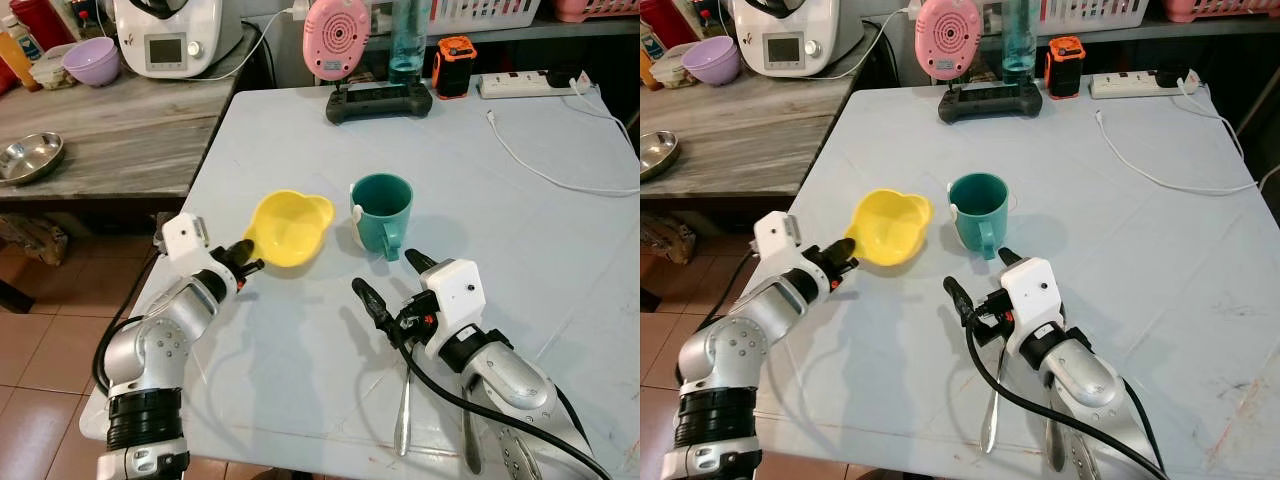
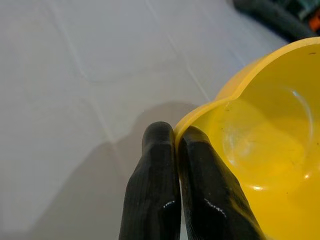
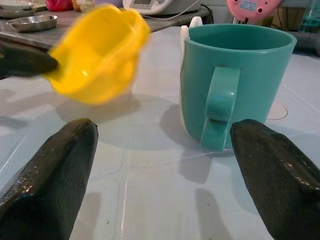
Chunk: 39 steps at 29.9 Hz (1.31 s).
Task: Setting the table
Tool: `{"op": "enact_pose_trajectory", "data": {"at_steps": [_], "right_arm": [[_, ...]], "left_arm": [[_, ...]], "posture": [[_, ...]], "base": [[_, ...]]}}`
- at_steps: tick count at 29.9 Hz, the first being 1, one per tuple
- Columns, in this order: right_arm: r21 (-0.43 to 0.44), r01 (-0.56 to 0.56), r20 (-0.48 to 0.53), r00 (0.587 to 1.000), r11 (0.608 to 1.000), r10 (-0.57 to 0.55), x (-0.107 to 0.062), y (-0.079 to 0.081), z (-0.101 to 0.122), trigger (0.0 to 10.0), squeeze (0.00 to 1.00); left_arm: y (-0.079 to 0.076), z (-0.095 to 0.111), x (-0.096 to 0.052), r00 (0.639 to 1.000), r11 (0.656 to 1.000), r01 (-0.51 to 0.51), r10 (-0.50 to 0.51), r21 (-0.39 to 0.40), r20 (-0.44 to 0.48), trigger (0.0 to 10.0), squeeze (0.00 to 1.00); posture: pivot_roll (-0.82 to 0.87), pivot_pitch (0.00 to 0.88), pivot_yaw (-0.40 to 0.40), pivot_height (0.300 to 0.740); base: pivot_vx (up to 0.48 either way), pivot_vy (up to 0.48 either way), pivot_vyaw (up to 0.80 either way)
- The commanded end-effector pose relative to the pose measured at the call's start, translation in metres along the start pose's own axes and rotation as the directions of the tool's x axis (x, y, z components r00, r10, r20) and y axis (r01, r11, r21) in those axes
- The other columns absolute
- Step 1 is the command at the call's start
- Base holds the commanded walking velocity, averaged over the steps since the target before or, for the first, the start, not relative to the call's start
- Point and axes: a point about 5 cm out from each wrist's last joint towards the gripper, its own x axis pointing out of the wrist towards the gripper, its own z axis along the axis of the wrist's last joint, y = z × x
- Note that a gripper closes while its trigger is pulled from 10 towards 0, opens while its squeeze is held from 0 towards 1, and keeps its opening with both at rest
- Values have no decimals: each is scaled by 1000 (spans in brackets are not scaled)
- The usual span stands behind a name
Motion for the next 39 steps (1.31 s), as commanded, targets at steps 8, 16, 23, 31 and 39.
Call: {"op": "enact_pose_trajectory", "data": {"at_steps": [8,16,23,31,39], "right_arm": [[5,13,23,1000,1000,-13,7,-4,2,10000,0],[6,27,48,998,1000,-27,13,-7,5,10000,0],[6,28,45,999,1000,-28,15,-8,3,10000,0],[0,24,42,999,1000,-24,17,-9,3,10000,0],[-3,31,47,998,1000,-31,15,-8,4,10000,0]], "left_arm": [[20,12,-43,965,965,-115,52,236,259,0,0],[22,-5,-73,931,909,-217,83,356,356,6235,0],[23,-11,-77,926,903,-237,98,358,364,10000,0],[22,-13,-72,930,913,-227,99,339,354,10000,0],[21,-16,-70,936,916,-210,87,341,342,10000,0]], "posture": [[-108,105,118,740],[-84,98,98,740],[-75,96,87,740],[-80,89,83,740],[-85,93,86,740]], "base": [[0,0,0],[0,0,0],[0,0,0],[0,0,0],[0,208,0]]}}
